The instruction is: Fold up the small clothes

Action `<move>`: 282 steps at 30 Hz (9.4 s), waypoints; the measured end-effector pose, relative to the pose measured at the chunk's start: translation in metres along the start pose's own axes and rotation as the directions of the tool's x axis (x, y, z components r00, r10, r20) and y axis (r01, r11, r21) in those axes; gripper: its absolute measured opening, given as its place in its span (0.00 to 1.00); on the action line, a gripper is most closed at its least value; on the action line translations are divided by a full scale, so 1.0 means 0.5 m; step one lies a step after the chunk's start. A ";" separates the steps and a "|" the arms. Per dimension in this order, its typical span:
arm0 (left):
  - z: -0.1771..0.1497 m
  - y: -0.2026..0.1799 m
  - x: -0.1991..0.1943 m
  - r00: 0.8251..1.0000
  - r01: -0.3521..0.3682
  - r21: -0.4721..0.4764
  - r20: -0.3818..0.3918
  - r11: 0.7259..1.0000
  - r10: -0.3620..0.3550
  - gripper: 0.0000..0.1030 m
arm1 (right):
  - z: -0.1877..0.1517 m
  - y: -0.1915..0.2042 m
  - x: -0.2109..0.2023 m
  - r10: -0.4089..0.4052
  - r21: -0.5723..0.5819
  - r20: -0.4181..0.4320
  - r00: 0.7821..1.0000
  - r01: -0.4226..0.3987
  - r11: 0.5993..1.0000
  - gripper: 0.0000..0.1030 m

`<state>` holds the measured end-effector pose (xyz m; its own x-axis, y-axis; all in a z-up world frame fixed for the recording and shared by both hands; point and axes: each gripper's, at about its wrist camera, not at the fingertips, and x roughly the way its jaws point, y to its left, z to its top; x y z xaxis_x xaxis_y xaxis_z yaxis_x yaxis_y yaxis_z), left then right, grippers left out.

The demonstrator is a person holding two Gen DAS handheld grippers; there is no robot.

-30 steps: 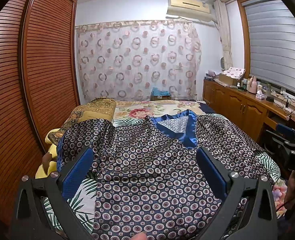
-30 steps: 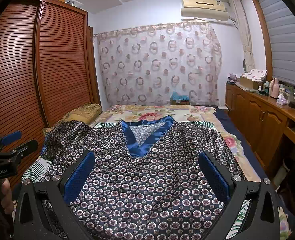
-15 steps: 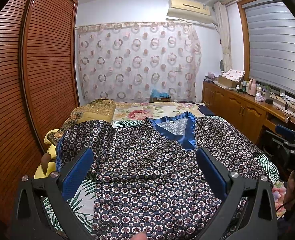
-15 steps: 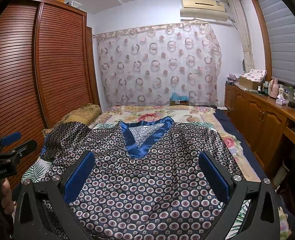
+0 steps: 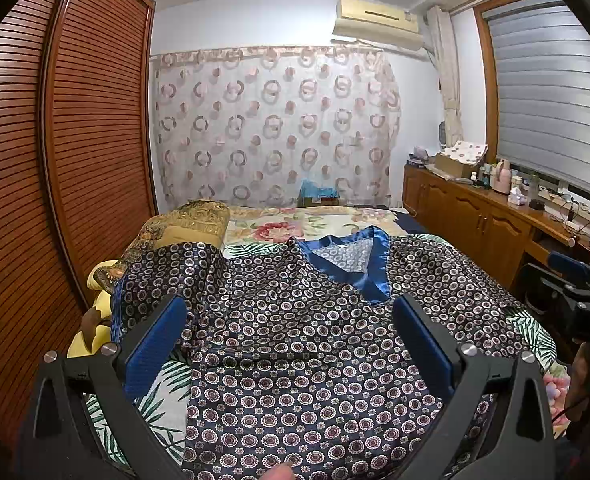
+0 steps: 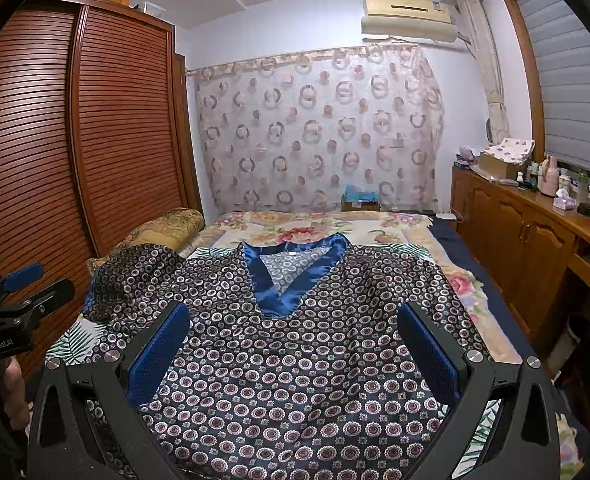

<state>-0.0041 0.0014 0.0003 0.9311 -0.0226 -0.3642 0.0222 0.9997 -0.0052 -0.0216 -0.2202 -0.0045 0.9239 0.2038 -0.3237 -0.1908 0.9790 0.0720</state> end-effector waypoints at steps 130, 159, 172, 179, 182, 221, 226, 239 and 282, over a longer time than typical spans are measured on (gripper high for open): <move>0.072 0.143 0.239 0.927 0.205 0.066 -0.334 0.977 -0.172 0.19 | -0.061 0.009 0.296 0.275 -0.030 -0.273 0.922 -0.294 0.955 1.00; -0.144 0.323 0.324 0.854 0.083 -0.038 -0.513 0.996 -0.091 0.56 | 0.011 0.093 0.363 0.323 -0.156 -0.346 0.881 -0.393 0.906 1.00; -0.153 0.308 0.326 0.865 0.062 -0.006 -0.499 0.998 -0.057 0.78 | 0.080 0.148 0.430 0.365 -0.186 -0.356 0.860 -0.448 0.874 0.90; -0.157 0.314 0.315 0.867 0.059 -0.008 -0.495 0.998 -0.055 0.79 | 0.090 0.192 0.516 0.437 -0.146 -0.408 0.801 -0.530 0.835 0.70; -0.154 0.332 0.303 0.860 0.049 -0.047 -0.506 0.998 -0.066 0.79 | 0.086 0.224 0.560 0.455 -0.146 -0.436 0.776 -0.560 0.815 0.69; -0.101 0.325 0.226 0.923 0.091 -0.156 -0.357 0.984 -0.142 0.79 | 0.112 0.192 0.795 0.273 -0.061 -0.446 0.852 -0.333 0.941 0.07; -0.092 0.292 0.239 0.922 0.117 -0.151 -0.351 0.982 -0.164 0.79 | 0.114 0.168 0.810 0.240 -0.073 -0.478 0.845 -0.310 0.948 0.42; -0.068 0.165 0.297 0.902 0.211 -0.069 -0.370 0.975 -0.221 0.79 | 0.098 0.030 0.685 0.218 -0.034 -0.413 0.884 -0.255 0.966 0.44; -0.107 -0.130 0.416 0.807 0.385 0.142 -0.532 0.912 -0.258 0.86 | -0.058 -0.390 0.400 0.038 0.277 -0.520 0.853 0.126 0.953 0.64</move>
<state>0.1689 -0.0680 -0.1248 0.5514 -0.2742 -0.7879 0.4304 0.9025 -0.0128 0.1908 -0.3700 -0.1106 0.6083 0.2137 -0.7644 0.0268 0.9570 0.2889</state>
